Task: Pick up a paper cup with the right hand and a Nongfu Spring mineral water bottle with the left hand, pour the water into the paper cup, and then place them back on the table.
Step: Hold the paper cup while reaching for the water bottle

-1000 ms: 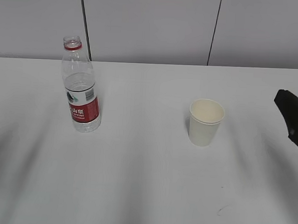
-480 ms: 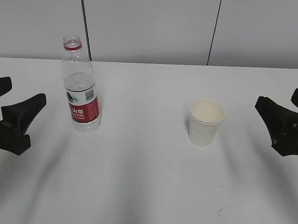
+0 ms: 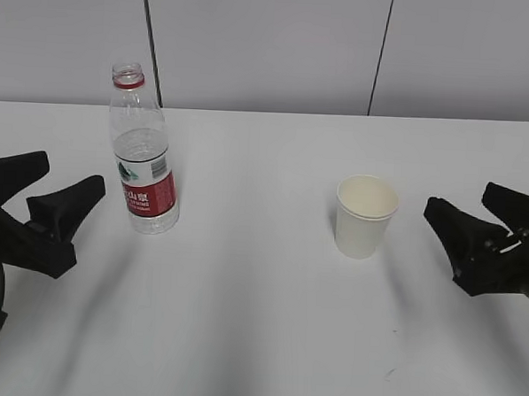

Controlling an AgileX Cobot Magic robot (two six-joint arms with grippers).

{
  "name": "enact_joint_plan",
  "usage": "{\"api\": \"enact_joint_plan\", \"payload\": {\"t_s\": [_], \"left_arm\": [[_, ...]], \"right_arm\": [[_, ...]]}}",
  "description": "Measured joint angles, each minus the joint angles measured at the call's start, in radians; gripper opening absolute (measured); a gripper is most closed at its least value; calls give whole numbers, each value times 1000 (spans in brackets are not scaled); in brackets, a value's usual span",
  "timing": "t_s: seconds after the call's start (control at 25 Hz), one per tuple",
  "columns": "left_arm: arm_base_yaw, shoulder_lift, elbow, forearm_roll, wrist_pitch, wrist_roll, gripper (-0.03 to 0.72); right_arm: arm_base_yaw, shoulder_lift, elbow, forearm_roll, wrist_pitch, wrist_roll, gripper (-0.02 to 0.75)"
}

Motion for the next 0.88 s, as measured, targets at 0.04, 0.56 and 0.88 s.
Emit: {"api": "enact_joint_plan", "payload": {"t_s": [0.04,0.56,0.88], "left_arm": [[0,14,-6,-2,0,-5,484],[0,314,-272,15,-4,-27,589],[0,543,-474,-13,-4,-29,589]], "right_arm": [[0,6,0,-7,0,0,582],[0,24,0,-30,-7,0,582],[0,24,0,-32,-7,1,582]]}}
